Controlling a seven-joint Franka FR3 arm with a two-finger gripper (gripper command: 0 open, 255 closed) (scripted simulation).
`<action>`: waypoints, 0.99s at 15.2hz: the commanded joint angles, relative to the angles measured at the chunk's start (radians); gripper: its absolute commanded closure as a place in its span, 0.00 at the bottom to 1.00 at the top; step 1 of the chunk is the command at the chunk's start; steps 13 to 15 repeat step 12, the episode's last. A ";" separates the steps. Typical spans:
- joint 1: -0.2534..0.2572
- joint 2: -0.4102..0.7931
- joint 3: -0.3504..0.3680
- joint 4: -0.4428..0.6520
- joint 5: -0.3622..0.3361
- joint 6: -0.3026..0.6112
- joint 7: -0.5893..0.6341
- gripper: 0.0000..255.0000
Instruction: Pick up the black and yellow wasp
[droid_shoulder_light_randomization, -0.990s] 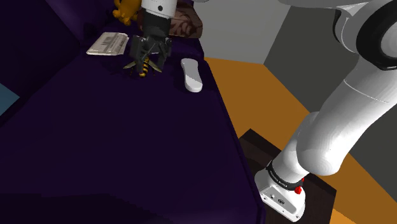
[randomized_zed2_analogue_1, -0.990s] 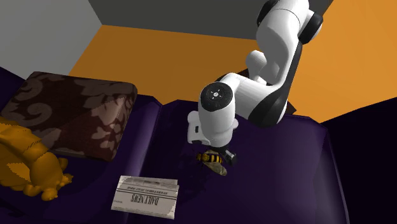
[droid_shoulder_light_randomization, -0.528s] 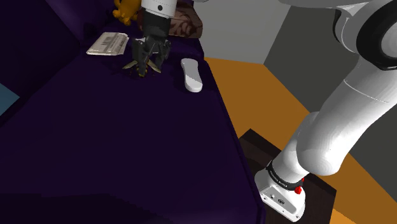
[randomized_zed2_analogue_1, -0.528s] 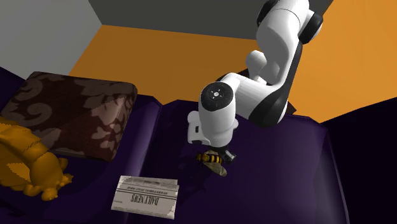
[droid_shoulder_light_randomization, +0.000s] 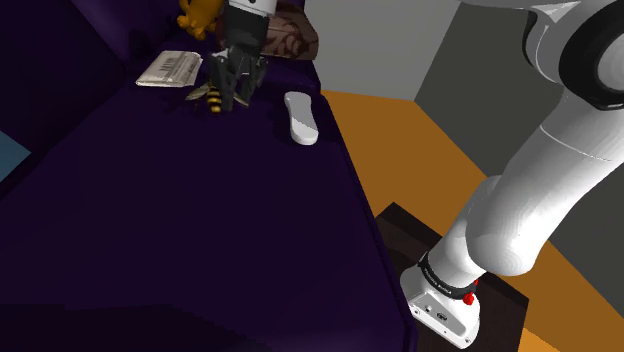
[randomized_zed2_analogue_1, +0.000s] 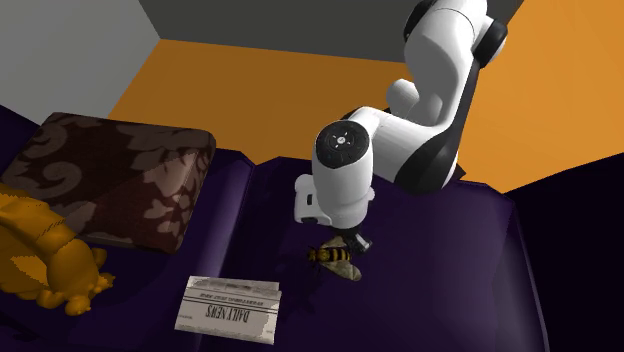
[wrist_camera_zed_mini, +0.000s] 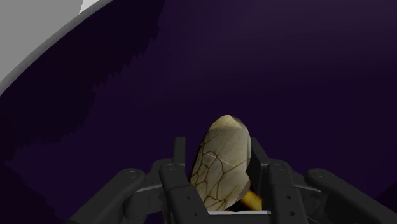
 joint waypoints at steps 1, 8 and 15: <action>-0.001 0.003 -0.001 0.031 -0.001 -0.028 0.004 1.00; 0.000 0.022 0.000 0.148 -0.008 -0.126 0.022 1.00; 0.001 0.030 0.000 0.188 -0.011 -0.157 0.029 1.00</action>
